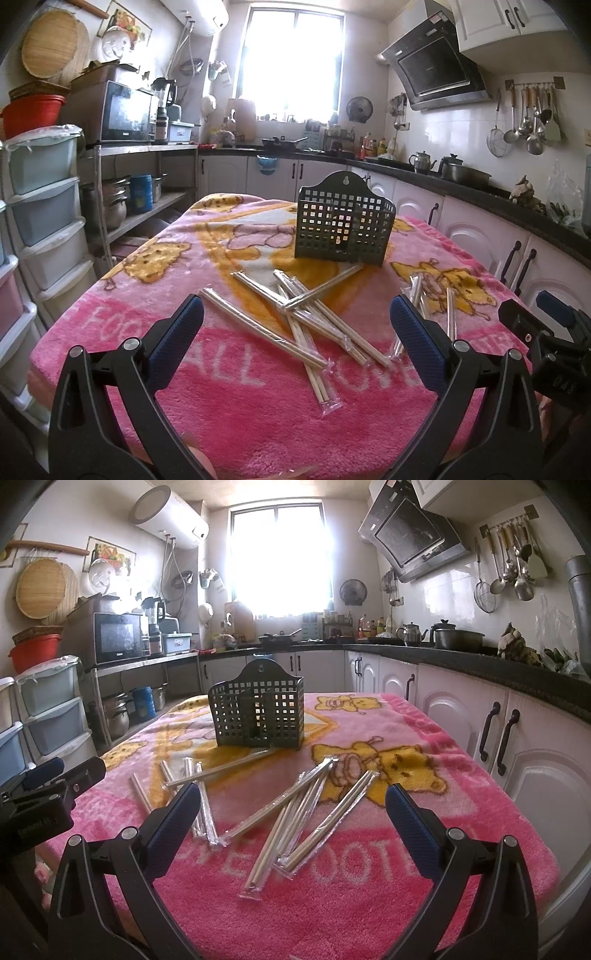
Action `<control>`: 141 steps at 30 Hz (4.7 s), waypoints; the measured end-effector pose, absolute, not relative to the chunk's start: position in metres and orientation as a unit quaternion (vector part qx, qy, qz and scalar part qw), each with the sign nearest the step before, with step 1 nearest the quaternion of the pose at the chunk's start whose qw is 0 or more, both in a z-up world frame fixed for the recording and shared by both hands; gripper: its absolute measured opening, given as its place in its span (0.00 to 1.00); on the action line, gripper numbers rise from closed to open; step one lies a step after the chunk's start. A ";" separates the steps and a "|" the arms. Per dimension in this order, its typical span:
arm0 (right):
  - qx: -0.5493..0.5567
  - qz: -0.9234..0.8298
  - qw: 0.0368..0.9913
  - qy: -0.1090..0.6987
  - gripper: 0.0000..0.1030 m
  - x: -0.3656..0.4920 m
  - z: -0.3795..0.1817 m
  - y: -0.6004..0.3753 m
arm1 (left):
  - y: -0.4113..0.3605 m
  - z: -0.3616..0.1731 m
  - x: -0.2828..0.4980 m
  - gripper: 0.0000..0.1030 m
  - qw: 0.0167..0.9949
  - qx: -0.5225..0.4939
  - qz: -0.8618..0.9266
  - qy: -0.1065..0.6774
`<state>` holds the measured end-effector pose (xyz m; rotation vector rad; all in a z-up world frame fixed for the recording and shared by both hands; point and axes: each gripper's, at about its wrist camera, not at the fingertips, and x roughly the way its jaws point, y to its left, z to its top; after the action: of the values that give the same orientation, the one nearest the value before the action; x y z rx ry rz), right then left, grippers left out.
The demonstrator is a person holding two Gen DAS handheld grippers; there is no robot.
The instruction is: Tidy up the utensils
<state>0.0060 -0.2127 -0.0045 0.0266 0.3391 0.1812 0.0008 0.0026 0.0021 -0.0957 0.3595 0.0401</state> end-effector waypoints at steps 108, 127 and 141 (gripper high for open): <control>0.119 0.240 0.916 0.300 0.06 0.241 0.045 -0.151 | 0.085 0.054 0.202 0.01 0.926 -0.146 -0.083 0.338; 0.086 0.222 0.956 0.174 0.06 0.246 0.114 -0.177 | 0.035 0.145 0.246 0.01 0.960 -0.083 -0.110 0.246; 0.099 0.186 0.969 0.130 0.06 0.285 0.150 -0.205 | 0.007 0.180 0.292 0.01 0.979 -0.056 -0.085 0.179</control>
<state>0.2854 -0.2053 0.1497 0.1992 0.2621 0.3766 0.2917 0.0073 0.1801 -0.1119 0.3606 -0.1709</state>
